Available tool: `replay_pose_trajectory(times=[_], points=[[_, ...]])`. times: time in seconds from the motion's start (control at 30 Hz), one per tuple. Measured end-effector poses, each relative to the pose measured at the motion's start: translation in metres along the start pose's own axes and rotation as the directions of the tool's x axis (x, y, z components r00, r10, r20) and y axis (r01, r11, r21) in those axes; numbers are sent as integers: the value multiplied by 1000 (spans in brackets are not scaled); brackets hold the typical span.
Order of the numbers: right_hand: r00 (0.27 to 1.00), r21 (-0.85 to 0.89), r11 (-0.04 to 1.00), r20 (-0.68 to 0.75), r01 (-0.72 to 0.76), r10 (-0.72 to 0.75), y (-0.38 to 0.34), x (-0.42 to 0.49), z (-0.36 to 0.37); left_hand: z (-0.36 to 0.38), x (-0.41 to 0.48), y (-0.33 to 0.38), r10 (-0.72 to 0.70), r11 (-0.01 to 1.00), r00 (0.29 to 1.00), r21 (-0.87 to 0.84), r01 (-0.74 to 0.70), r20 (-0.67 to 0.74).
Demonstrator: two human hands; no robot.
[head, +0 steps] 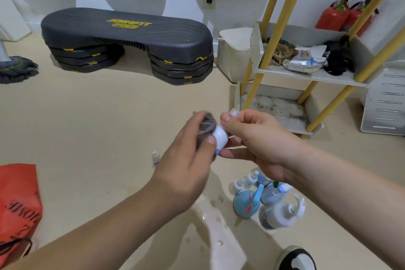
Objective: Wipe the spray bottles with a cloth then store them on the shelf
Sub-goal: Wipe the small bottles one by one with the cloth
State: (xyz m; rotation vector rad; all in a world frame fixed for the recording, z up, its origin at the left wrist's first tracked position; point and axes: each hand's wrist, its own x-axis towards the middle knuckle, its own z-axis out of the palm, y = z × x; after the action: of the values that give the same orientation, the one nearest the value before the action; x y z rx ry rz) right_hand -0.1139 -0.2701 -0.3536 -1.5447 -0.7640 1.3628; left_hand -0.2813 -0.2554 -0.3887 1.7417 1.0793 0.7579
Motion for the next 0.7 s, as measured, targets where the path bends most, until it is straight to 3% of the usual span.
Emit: replay_pose_trajectory(times=[0.07,0.17,0.27,0.33,0.43,0.5,0.6,0.7], points=[[999,-5,999,23,48,-48,2,-2,2,-2,-1,-5,211,963,974,155,-222,84],[994,-13,996,65,94,-92,3,-3,3,-9,6,-14,224,962,968,134,-239,116],[987,-53,992,113,118,-111,3,-4,4,-13,17,-11,-67,983,989,-163,88,129],[984,-57,991,136,123,-115,2,-3,3,-17,24,-12,-298,848,928,-384,366,225],[984,-25,990,108,142,-139,-3,-1,-1,-21,23,-11,-422,637,792,-477,606,442],[990,-16,991,36,134,-134,-5,1,-2,-19,19,-8,-463,541,743,-510,669,483],[989,-13,993,-87,121,-122,-4,3,-3,-11,15,-4,-510,401,731,-627,668,453],[983,-44,988,-95,151,-154,1,4,-3,-7,14,-3,-577,426,722,-613,665,382]])
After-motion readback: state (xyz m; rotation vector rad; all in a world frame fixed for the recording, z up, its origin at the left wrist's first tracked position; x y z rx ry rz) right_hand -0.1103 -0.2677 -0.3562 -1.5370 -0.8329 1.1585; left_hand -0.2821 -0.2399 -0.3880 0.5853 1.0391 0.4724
